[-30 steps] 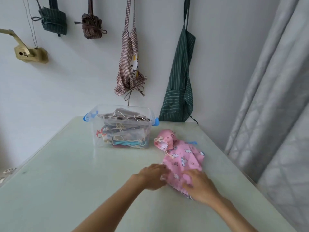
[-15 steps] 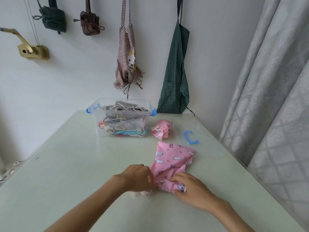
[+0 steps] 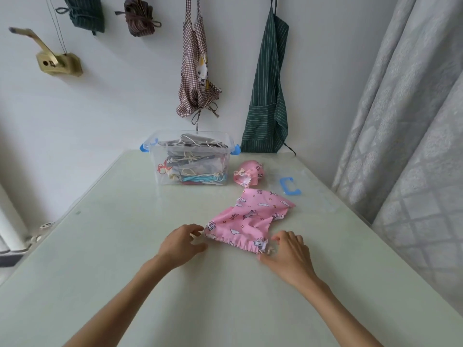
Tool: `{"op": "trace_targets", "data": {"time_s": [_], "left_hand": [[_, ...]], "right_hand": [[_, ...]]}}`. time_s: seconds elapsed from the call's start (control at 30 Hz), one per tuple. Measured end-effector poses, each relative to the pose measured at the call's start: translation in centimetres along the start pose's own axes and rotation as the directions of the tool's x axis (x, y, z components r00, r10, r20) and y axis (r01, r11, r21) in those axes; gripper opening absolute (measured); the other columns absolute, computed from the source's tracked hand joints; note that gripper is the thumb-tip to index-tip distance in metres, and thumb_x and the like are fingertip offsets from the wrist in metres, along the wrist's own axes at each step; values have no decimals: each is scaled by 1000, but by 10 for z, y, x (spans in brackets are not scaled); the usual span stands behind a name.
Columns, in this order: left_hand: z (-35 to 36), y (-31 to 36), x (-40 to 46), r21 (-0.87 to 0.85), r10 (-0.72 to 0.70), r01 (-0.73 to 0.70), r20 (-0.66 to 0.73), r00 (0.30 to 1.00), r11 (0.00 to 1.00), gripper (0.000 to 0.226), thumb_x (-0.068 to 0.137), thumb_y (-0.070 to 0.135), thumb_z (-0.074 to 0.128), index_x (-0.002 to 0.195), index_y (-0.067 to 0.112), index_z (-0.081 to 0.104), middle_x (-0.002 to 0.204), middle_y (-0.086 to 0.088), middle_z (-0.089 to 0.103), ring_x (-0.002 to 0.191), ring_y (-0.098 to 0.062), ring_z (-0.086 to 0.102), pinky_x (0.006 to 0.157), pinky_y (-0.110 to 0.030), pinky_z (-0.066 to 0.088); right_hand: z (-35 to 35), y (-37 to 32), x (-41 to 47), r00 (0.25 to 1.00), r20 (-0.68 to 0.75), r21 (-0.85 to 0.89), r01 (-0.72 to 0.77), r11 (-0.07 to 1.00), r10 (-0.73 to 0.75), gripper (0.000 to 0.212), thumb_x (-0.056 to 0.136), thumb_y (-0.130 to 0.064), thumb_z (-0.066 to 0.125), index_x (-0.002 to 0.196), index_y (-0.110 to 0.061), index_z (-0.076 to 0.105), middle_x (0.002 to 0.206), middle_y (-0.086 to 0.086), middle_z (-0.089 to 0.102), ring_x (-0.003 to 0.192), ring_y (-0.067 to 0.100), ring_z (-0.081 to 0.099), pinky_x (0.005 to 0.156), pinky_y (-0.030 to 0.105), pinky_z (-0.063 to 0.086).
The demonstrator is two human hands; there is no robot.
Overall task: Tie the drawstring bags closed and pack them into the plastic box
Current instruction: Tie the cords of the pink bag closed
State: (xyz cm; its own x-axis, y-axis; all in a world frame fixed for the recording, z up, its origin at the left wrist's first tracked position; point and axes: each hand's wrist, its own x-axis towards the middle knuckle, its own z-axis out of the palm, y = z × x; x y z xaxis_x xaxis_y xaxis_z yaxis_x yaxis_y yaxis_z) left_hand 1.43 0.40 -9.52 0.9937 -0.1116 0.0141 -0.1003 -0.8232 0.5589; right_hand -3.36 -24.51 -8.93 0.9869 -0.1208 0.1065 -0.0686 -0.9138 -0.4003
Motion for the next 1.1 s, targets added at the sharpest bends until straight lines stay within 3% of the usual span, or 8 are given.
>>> {"op": "trace_targets", "data": {"time_s": [0.13, 0.23, 0.33, 0.53, 0.67, 0.8, 0.9, 1.1], "left_hand": [[11, 14, -4, 9, -16, 17, -64, 998, 1000, 30, 86, 44, 61, 112, 30, 64, 107, 9, 66, 100, -18, 60, 76, -27, 45], [15, 17, -7, 99, 20, -7, -133, 991, 995, 19, 87, 45, 57, 97, 32, 66, 101, 12, 68, 95, -18, 62, 67, -26, 40], [11, 16, -11, 178, 62, -26, -203, 977, 984, 21, 85, 50, 58, 95, 35, 69, 97, 14, 70, 94, -14, 63, 62, -24, 35], [-2, 11, -12, 136, 86, -57, -221, 972, 989, 27, 75, 59, 67, 82, 35, 74, 70, 11, 61, 81, -18, 63, 60, -25, 35], [-3, 10, -10, 144, 83, -47, -259, 962, 989, 21, 77, 54, 68, 83, 35, 74, 83, 8, 71, 84, -20, 65, 61, -25, 38], [-19, -11, -13, 189, -29, 98, -339, 940, 977, 18, 79, 49, 68, 86, 33, 74, 92, 3, 72, 91, -26, 64, 63, -26, 36], [-28, -21, -18, 235, -40, 134, -368, 929, 963, 15, 80, 47, 68, 88, 35, 72, 96, 3, 71, 95, -25, 63, 64, -27, 36], [-32, 10, -12, 322, 71, -76, 28, 997, 944, 57, 81, 43, 69, 132, 32, 47, 131, 8, 53, 117, -14, 50, 92, -28, 41]], "right_hand": [[4, -4, -10, 999, -15, -2, 30, 1000, -30, 12, 85, -41, 55, 86, -29, 56, 97, -2, 51, 106, 21, 46, 83, 29, 36], [4, 0, -12, 995, -93, 61, 34, 998, -28, 39, 84, -37, 56, 56, -20, 34, 62, -4, 41, 75, 23, 45, 63, 32, 32], [-8, 18, -7, 997, -61, 190, -34, 981, 46, 47, 82, -39, 63, 53, -14, 36, 48, -1, 34, 57, 19, 34, 48, 31, 26], [-51, 46, -10, 967, 202, 496, 34, 868, -153, 34, 76, -38, 74, 48, -20, 67, 47, -4, 58, 47, 4, 41, 48, 17, 30], [-56, 58, -8, 972, 186, 583, 11, 813, -147, 24, 84, -28, 67, 64, -16, 72, 51, -4, 62, 50, 7, 50, 54, 14, 41], [-66, 96, 2, 989, -88, 358, -83, 930, 123, 31, 86, -33, 64, 57, -23, 65, 56, -1, 61, 60, 17, 56, 61, 28, 41], [-69, 108, 0, 971, -62, 173, -216, 961, 230, 29, 83, -42, 65, 59, -27, 67, 62, -5, 63, 71, 19, 59, 61, 27, 40], [-59, 73, -3, 989, -120, -135, -104, 985, 88, 25, 86, -32, 62, 109, -22, 60, 111, 1, 57, 111, 24, 51, 87, 32, 42]]}}
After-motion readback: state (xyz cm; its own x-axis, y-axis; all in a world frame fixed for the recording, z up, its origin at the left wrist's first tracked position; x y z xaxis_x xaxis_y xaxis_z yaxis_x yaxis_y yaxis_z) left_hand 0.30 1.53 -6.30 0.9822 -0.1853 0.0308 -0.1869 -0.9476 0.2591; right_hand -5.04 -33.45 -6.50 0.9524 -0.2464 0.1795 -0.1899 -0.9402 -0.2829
